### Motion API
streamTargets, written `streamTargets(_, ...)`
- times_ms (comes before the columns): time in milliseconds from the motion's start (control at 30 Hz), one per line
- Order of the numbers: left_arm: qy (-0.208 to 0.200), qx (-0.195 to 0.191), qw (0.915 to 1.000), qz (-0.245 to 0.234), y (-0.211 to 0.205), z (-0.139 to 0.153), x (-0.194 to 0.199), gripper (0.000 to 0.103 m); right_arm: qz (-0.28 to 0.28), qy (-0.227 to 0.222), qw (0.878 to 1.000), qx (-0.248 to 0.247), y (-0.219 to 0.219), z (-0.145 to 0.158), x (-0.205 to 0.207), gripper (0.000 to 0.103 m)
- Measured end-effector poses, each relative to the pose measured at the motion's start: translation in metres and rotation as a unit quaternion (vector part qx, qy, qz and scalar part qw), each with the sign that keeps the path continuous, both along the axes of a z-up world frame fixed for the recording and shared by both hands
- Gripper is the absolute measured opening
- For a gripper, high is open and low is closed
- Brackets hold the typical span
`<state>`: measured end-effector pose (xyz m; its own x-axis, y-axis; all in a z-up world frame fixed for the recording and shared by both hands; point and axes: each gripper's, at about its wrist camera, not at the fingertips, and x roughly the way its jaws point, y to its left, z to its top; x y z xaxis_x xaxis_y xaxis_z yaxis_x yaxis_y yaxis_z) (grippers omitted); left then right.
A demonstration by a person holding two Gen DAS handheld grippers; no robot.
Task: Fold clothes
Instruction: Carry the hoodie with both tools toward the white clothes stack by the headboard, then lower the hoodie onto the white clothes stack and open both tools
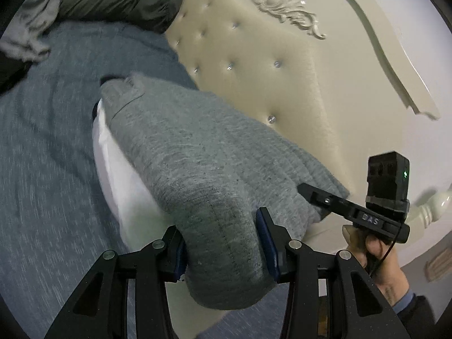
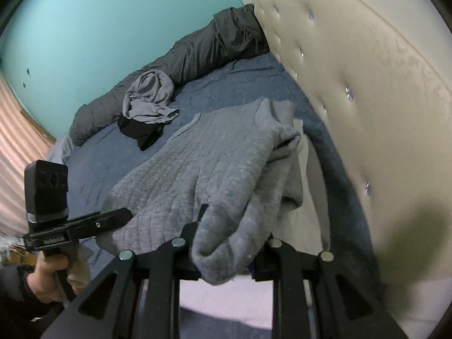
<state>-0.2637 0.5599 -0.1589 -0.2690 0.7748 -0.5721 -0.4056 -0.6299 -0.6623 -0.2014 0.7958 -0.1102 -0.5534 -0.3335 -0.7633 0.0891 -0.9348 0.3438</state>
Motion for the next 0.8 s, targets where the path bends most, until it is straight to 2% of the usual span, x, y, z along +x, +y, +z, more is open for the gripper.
streamTargets(100, -0.017, 0.012, 0.9998, -0.001, -0.004, -0.001, -0.001, 0.046, -0.004, -0.010, 1.000, -0.027, 0.005, 0.002, 0.007, 0.022)
streamTargets(233, -0.030, 0.008, 0.9995, -0.003, -0.007, -0.007, 0.004, 0.046, -0.008, -0.022, 0.998, -0.062, 0.011, 0.004, 0.016, 0.022)
streamTargets(367, -0.027, -0.021, 0.9991, -0.023, -0.004, -0.021, 0.007, 0.048, -0.015, -0.040, 0.998, -0.056, 0.008, -0.007, 0.023, 0.022)
streamTargets(467, -0.030, -0.022, 0.9990, -0.025, -0.011, -0.022, 0.011, 0.051, -0.027, -0.045, 0.997, -0.050, 0.009, -0.018, 0.027, 0.025)
streamTargets(600, 0.016, -0.037, 0.9988, -0.027, -0.026, -0.001, 0.018, 0.053, -0.064, -0.015, 0.998, -0.008, 0.016, -0.012, 0.041, 0.035)
streamTargets(700, 0.072, -0.036, 0.9968, -0.006, -0.041, 0.025, 0.023, 0.053, -0.096, 0.015, 0.995, 0.021, 0.023, 0.002, 0.050, 0.035)
streamTargets(800, 0.113, -0.051, 0.9920, -0.021, -0.031, 0.044, 0.024, 0.053, -0.123, 0.065, 0.990, 0.032, 0.028, 0.025, 0.057, 0.035)
